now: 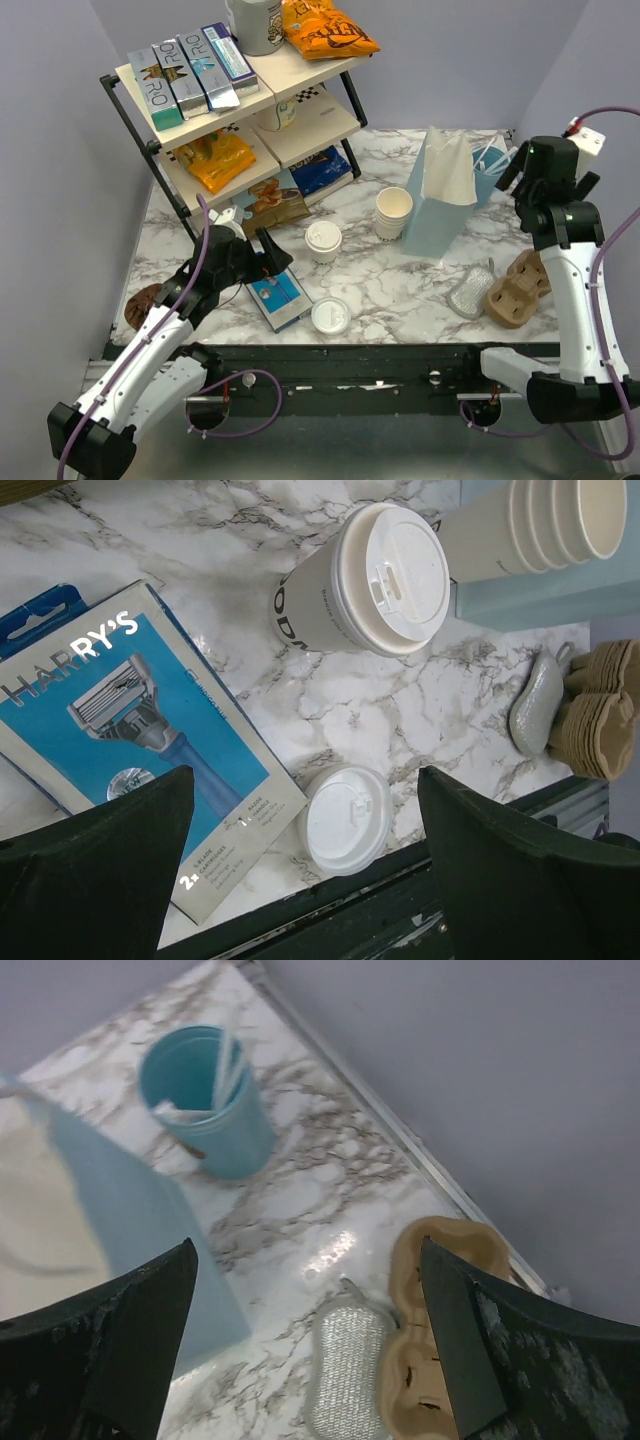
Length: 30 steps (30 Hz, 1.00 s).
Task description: Pack the takeout coffee
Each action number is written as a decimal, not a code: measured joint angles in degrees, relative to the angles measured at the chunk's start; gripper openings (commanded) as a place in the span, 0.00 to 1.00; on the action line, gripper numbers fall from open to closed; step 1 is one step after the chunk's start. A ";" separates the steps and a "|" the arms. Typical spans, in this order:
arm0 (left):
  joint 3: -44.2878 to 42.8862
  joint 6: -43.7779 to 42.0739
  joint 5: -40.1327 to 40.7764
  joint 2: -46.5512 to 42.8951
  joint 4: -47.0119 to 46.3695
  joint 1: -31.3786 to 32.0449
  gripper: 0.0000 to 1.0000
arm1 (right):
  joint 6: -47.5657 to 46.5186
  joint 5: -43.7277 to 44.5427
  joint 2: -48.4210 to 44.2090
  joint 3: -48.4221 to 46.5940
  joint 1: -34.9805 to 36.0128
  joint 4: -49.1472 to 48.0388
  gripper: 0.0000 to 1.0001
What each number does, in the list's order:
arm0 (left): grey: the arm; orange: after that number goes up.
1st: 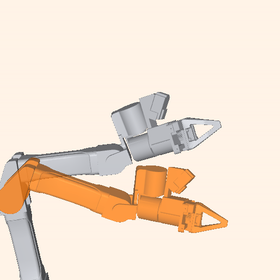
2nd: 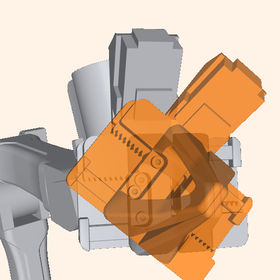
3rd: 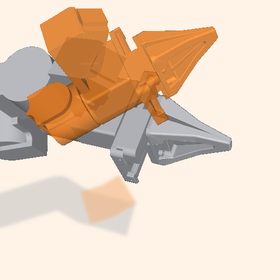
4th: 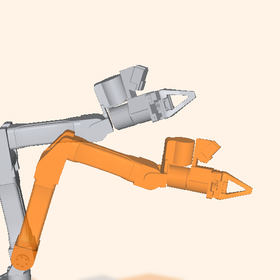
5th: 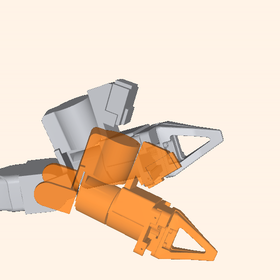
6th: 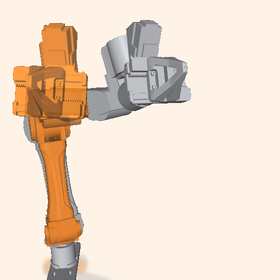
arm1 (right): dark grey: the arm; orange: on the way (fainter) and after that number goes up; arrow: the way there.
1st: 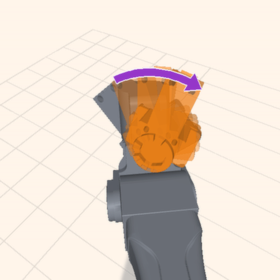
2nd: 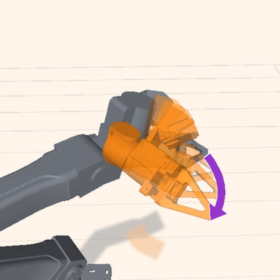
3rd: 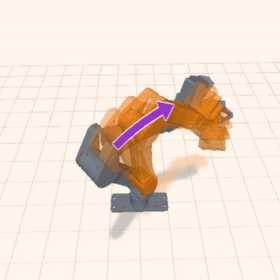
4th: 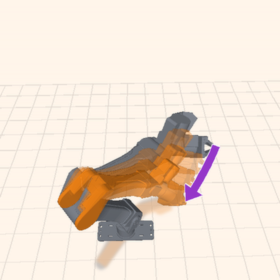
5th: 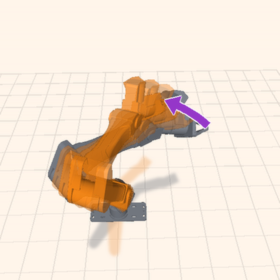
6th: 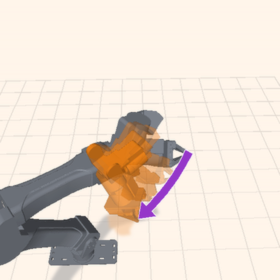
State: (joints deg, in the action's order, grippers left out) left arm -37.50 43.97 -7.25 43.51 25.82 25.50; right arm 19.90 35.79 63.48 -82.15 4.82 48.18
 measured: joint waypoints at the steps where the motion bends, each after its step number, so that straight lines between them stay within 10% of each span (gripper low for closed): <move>1: 0.00 0.00 -0.11 0.07 0.02 0.00 0.99 | 0.98 -0.04 0.74 0.44 -3.13 0.46 1.00; 30: 0.00 -0.70 -2.54 3.87 0.00 0.00 0.99 | 10.12 -14.03 0.68 34.23 -34.10 -9.94 0.95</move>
State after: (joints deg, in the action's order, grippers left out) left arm -37.50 43.27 -9.78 47.37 25.82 25.50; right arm 30.02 21.76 64.16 -47.92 -29.28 38.24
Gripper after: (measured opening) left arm 0.988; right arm 0.947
